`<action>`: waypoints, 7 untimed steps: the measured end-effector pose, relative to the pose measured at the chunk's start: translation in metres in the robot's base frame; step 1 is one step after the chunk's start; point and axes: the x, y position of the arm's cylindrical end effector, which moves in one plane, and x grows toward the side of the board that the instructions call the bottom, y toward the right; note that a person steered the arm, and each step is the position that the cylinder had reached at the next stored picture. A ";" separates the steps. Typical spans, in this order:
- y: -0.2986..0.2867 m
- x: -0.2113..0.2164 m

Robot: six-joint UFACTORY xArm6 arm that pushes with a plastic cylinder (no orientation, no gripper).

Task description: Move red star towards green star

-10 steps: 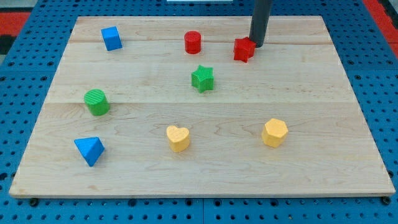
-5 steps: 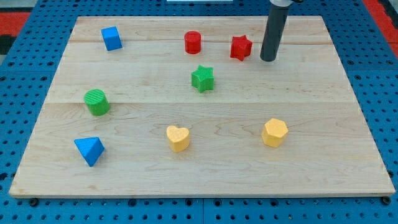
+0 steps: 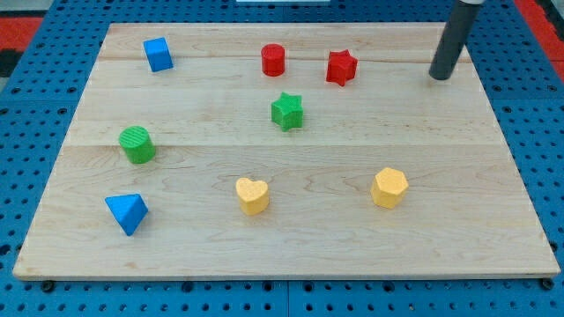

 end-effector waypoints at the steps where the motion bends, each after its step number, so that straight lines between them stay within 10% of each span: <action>1: -0.021 -0.007; 7: -0.172 -0.014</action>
